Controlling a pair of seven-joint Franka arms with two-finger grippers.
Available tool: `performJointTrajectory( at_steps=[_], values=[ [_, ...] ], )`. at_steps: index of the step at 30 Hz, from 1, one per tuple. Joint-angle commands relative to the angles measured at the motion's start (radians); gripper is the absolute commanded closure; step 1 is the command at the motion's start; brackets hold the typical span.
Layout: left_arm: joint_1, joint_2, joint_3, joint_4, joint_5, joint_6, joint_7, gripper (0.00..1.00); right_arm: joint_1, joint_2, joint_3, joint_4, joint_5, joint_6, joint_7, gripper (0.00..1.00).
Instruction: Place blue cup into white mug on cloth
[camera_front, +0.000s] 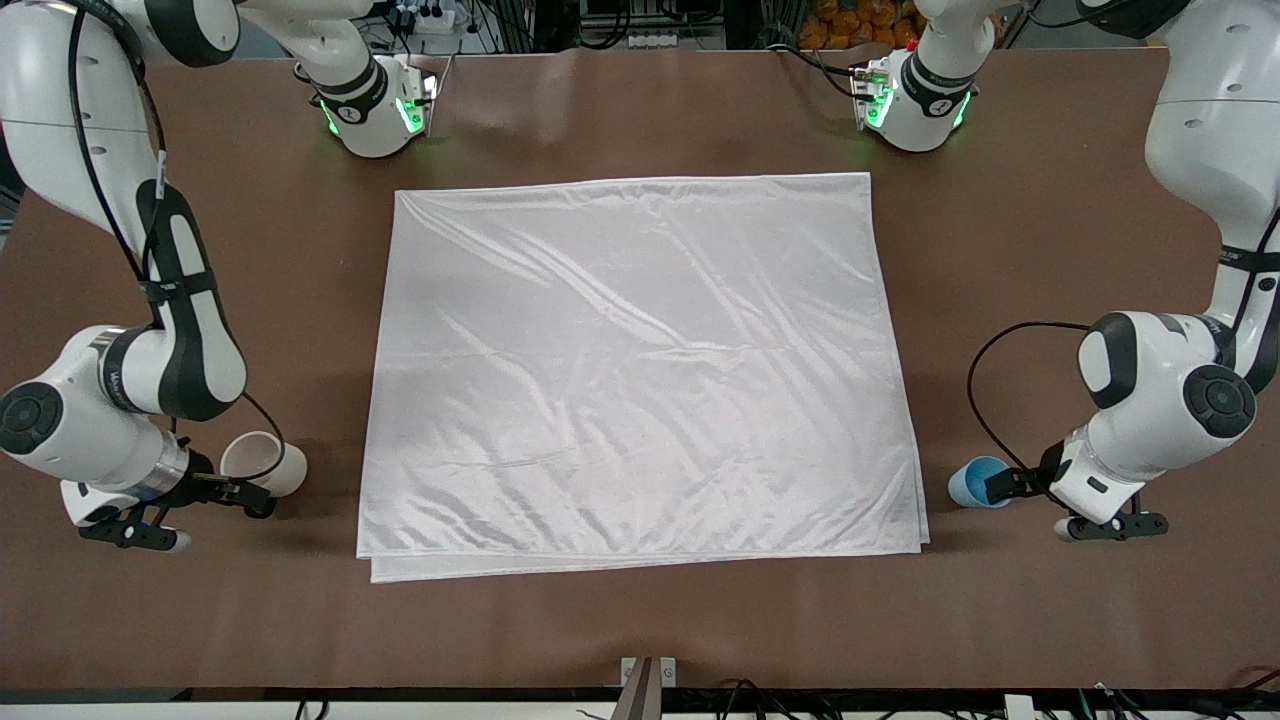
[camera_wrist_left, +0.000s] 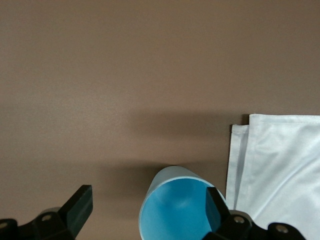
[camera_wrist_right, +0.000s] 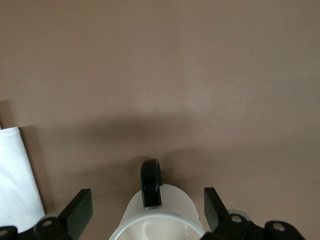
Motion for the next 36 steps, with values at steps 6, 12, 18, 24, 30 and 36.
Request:
performJointTrajectory(
  at_steps=[6,12,18,24,30,36],
  values=[
    [-0.013,0.025,0.014,0.019,0.027,0.007,-0.002,0.00,-0.007,0.059,0.006,0.025,0.002,0.038,-0.011,0.15],
    [-0.006,0.025,0.014,0.013,0.029,0.005,0.000,0.00,-0.006,0.079,0.006,0.025,0.008,0.057,-0.011,0.65],
    [-0.006,0.025,0.014,0.011,0.030,0.004,0.000,0.00,-0.001,0.082,0.007,0.023,0.008,0.058,-0.011,0.97],
    [-0.006,0.027,0.014,0.007,0.030,0.002,0.000,0.09,0.005,0.082,0.007,0.012,0.008,0.055,-0.011,1.00],
    [-0.008,0.027,0.014,0.002,0.030,0.002,-0.002,0.12,0.019,0.068,0.010,0.012,0.006,0.040,-0.009,1.00],
    [-0.010,0.025,0.014,0.002,0.030,0.001,-0.003,0.16,0.071,0.015,0.014,0.021,0.012,-0.089,0.007,1.00]
  ],
)
